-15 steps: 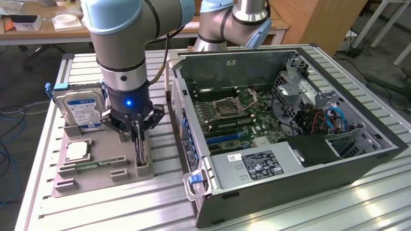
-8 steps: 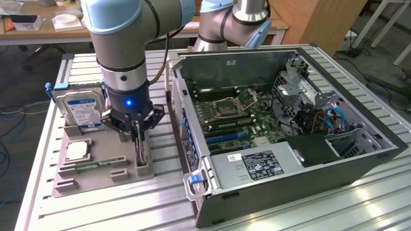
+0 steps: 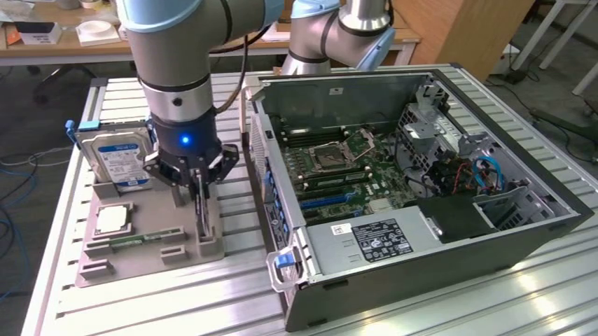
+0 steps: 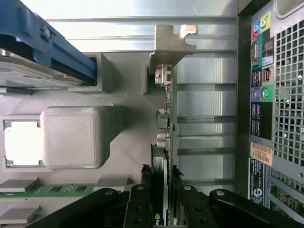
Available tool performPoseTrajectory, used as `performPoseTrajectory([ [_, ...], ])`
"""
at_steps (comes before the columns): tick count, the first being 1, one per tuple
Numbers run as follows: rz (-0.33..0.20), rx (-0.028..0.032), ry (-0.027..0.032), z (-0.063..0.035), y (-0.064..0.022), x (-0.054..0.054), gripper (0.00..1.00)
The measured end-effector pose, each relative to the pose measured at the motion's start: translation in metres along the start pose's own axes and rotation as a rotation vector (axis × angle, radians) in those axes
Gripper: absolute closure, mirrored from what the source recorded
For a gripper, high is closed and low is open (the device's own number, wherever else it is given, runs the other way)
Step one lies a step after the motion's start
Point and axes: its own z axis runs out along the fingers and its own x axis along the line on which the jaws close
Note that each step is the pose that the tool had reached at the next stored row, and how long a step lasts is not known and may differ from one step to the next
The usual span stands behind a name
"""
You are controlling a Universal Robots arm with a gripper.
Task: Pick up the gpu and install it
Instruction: 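Pick up the gpu and move the gpu toward the slot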
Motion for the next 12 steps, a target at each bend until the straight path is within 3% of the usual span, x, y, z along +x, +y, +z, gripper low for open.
performPoseTrajectory([
  [12, 0.0, 0.0, 0.0, -0.0306, 0.0003, 0.0, 0.74],
])
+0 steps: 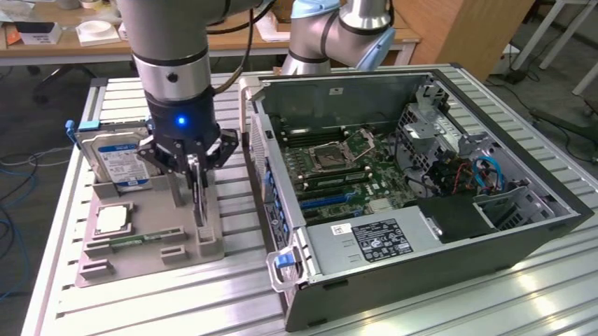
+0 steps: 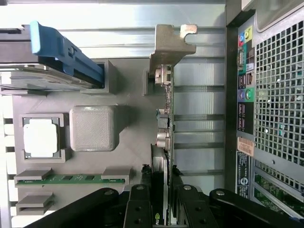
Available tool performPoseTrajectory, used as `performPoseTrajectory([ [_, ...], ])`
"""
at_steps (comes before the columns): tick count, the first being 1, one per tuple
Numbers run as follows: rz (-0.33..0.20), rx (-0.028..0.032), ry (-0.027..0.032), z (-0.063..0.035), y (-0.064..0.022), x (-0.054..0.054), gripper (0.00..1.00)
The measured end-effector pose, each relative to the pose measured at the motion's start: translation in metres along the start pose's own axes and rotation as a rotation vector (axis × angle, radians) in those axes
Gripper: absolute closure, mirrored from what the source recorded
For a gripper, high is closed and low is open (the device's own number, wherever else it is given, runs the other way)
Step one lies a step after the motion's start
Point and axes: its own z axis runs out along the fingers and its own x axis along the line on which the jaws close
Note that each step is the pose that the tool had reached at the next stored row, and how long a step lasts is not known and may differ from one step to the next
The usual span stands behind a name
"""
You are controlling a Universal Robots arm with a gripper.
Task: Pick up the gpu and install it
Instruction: 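Pick up the gpu and move the gpu toward the slot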
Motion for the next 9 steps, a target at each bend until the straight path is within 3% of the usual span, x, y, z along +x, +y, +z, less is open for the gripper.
performPoseTrajectory([
  [9, 0.0, 0.0, 0.0, -0.022, 0.0002, 0.0, 0.74],
])
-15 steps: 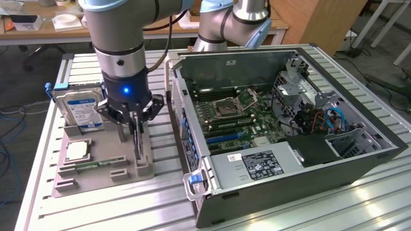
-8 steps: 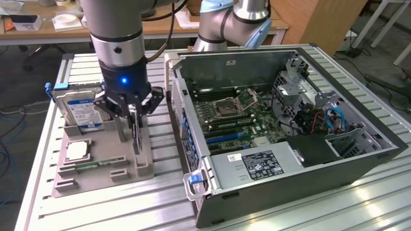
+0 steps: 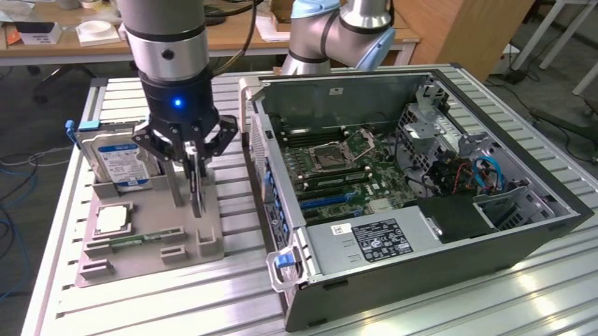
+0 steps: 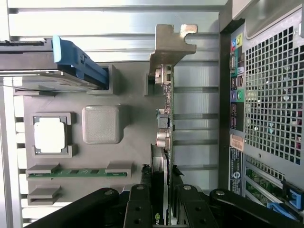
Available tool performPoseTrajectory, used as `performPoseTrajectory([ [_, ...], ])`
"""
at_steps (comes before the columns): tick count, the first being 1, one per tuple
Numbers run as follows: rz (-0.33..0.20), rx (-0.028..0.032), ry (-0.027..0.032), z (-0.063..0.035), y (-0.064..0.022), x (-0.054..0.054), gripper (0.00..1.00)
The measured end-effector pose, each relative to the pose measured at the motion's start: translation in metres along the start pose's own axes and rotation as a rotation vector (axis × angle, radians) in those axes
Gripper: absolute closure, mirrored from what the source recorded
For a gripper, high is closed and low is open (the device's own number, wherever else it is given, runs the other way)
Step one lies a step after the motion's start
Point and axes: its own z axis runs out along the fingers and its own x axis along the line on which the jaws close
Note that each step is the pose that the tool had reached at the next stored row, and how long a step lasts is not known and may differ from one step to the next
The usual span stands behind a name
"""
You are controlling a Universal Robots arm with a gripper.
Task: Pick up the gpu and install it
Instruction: 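Pick up the gpu and move the gpu toward the slot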
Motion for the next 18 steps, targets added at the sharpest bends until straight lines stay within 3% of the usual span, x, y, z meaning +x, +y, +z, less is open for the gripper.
performPoseTrajectory([
  [11, 0.0, -0.0003, 0.0, -0.0215, 0.0002, 0.0, 0.74],
  [18, 0.0, -0.0004, -0.0002, -0.0299, 0.0003, 0.0, 0.74],
])
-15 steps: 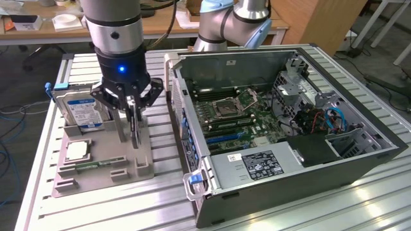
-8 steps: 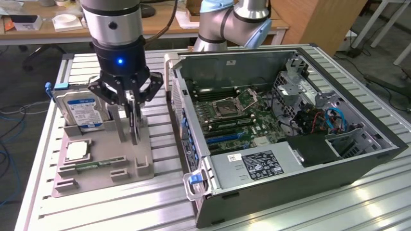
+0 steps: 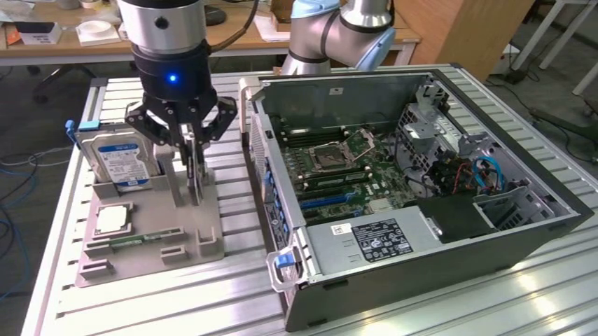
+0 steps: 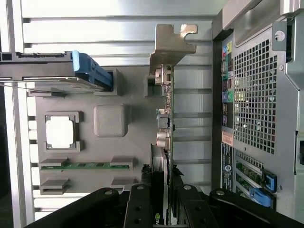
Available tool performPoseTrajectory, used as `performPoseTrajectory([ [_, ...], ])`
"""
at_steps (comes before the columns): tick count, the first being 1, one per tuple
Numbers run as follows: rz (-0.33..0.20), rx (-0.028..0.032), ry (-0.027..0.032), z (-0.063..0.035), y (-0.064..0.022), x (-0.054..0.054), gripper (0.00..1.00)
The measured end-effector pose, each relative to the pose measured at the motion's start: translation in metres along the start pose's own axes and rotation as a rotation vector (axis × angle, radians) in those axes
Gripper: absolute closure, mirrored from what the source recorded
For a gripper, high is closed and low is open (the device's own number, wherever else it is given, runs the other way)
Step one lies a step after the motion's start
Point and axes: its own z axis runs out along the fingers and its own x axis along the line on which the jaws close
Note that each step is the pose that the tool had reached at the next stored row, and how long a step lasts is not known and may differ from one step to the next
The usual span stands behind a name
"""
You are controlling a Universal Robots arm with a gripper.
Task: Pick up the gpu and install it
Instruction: 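Pick up the gpu and move the gpu toward the slot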
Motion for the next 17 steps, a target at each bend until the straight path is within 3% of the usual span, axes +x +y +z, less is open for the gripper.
performPoseTrajectory([
  [17, 0.0, -0.0017, 0.0002, -0.017, 0.0002, 0.0, 0.74],
])
